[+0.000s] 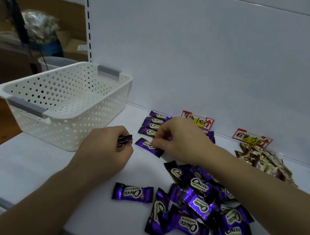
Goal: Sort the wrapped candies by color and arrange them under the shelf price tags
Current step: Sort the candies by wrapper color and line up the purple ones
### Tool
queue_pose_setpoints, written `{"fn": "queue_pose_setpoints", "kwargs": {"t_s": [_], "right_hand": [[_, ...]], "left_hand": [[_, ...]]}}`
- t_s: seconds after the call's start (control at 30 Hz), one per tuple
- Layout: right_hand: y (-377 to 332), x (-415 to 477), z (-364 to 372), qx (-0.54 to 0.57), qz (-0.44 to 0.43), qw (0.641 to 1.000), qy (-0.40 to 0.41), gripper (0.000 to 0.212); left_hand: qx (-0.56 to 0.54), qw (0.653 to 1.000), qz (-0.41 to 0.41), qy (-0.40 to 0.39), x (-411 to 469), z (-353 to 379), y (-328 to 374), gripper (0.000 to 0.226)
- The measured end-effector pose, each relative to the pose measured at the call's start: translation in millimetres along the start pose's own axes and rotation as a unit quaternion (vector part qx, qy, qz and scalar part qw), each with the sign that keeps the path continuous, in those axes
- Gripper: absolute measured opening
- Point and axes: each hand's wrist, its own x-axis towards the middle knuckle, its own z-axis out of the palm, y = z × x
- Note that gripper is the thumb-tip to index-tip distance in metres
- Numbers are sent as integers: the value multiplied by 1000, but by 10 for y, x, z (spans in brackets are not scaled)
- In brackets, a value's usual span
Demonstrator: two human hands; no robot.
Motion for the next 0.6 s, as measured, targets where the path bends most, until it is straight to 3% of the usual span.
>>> {"fn": "queue_pose_setpoints", "kwargs": {"t_s": [0.07, 0.2, 0.27, 0.43, 0.6], "right_hand": [[22, -6, -61, -27, -54, 998, 0, 12], [-13, 54, -61, -162, -230, 957, -78, 51], [-33, 94, -39, -163, -262, 948, -81, 42], [-29, 91, -63, -47, -174, 980, -83, 12], [-91, 135, 120, 34, -51, 998, 1, 11]], "left_hand": [[-2, 1000, -7, -2, 12, 2, 0, 6], [3, 1000, -13, 10, 24, 7, 16, 8], [0, 999, -19, 38, 27, 7, 23, 16], [-1, 997, -45, 68, 53, 31, 36, 27], [-3, 997, -39, 73, 51, 25, 49, 29]]}}
